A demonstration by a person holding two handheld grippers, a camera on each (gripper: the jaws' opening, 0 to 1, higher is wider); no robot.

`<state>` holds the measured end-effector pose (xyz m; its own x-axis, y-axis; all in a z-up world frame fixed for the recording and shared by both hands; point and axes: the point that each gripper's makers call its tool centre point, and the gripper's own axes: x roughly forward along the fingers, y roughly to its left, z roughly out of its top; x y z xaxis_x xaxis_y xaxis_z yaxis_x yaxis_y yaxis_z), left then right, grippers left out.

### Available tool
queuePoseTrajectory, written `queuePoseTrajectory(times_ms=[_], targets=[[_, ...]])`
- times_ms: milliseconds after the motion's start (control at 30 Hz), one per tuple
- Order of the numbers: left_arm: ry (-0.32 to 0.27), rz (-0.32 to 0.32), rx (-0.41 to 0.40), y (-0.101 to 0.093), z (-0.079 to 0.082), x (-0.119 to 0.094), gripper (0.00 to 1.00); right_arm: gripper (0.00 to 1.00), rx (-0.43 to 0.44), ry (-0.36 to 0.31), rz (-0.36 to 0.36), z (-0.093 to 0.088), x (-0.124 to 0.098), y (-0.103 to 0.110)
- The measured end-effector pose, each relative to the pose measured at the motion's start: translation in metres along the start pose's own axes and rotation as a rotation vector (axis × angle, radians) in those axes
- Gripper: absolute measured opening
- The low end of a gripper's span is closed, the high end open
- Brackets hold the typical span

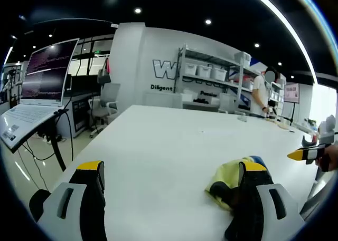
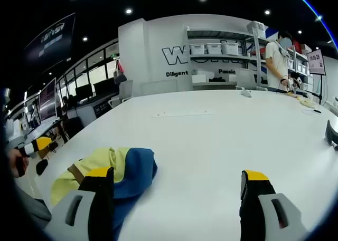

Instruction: Fold the garment on the visible template until the final outline fits inside the template.

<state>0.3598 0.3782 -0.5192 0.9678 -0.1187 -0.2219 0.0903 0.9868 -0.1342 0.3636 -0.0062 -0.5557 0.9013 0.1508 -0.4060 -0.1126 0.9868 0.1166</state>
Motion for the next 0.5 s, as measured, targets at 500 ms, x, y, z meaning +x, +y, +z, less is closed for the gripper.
queuePoseTrajectory(times_ms=[500], targets=[[0.025,-0.03,-0.002,-0.0088,-0.0077,0.0028,0.99,0.98,-0.008,0.023,0.013,-0.0086,0.0028,0.006]])
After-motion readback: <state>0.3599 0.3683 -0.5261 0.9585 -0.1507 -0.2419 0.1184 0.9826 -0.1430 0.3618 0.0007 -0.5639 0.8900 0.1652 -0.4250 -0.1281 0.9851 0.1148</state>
